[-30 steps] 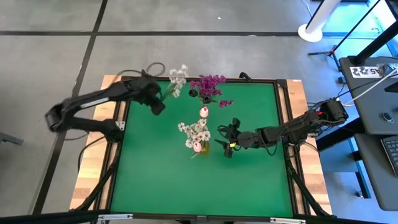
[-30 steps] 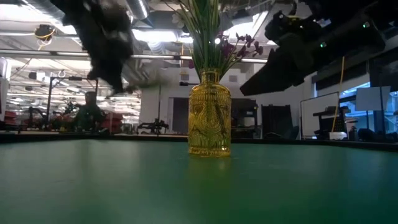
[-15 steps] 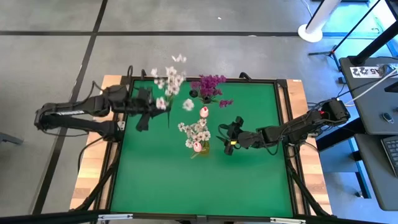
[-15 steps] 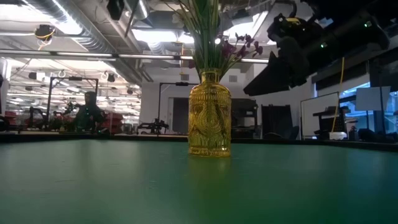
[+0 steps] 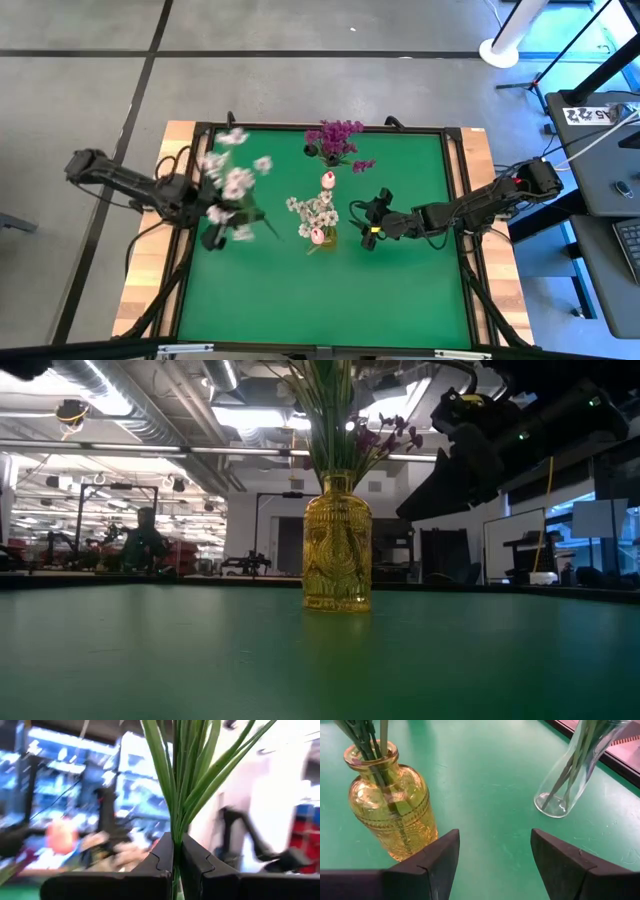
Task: Sort flowers into vase by color
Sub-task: Put the white flowers into the yellow vase
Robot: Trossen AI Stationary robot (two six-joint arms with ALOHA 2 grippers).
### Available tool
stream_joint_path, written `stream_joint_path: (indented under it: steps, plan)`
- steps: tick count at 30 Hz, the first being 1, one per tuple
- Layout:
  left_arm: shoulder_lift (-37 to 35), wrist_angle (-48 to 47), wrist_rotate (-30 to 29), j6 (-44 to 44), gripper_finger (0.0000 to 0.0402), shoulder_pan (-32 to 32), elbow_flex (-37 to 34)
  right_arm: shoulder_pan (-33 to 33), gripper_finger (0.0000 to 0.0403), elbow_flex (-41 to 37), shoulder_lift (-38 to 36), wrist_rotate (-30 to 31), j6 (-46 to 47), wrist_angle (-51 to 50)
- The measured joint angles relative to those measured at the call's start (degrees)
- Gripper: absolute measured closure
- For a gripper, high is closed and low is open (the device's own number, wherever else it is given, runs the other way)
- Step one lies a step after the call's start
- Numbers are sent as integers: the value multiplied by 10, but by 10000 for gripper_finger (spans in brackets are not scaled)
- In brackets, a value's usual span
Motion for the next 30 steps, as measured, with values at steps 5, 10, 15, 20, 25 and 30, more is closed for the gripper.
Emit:
stream_joint_path:
  steps: [5, 10, 15, 20, 25, 30]
  plan:
    - [29, 108, -27, 59, 396, -87, -34, 0, 158, 0, 0, 0, 5, 1]
    - [124, 167, -93, 106, 396, -143, -33, 0, 158, 0, 0, 0, 11, 6]
    - [252, 267, -120, 148, 396, -155, 1, 0, 158, 0, 0, -6, 11, 23]
    - [352, 298, -151, 204, 396, -155, 59, 0, 158, 0, 0, -13, 11, 22]
    - [422, 304, -174, 234, 396, -148, 124, 0, 158, 0, 0, -21, 11, 23]
    - [480, 302, -225, 283, 395, -147, 175, 0, 158, 0, 0, -26, 11, 29]
